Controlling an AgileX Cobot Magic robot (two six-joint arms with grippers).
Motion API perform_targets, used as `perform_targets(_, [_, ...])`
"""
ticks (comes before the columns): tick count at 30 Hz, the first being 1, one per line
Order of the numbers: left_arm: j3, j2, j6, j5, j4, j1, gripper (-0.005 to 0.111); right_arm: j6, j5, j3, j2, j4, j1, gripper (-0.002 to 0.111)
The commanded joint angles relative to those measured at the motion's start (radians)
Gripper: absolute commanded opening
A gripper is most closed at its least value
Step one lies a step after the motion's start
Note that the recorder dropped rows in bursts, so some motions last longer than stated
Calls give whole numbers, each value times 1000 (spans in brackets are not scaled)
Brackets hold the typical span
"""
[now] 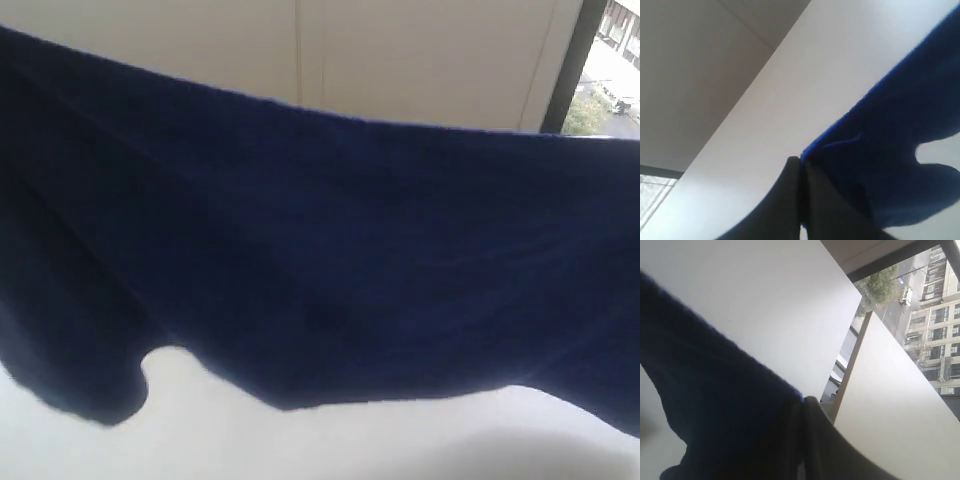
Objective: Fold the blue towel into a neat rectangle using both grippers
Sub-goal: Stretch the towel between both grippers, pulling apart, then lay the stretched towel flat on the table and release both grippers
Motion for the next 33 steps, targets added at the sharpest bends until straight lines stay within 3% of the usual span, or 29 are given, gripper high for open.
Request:
perform_targets(1, [124,-34,-54,89,48,-4,0,-11,-27,-2,27,37,-6,0])
perform_targets(10, [403,128,-96,89,291,-2,0,22,-243,-2,305,36,-6,0])
perform_targets(13, [453,205,-101,1,308,35,0,30,-309,-2,419,10,-6,0])
perform_targets(27, [494,571,-248,-602,374,425,0,479,-562,-2,877,-416,-11,0])
perform_targets(30, [494,659,-276,-661,447,499,11,703,-573,-2,949,-595,-11,0])
perform_targets(33, [490,752,-348,-610,553,563,35,828,-534,-4,998,-706,-11,12])
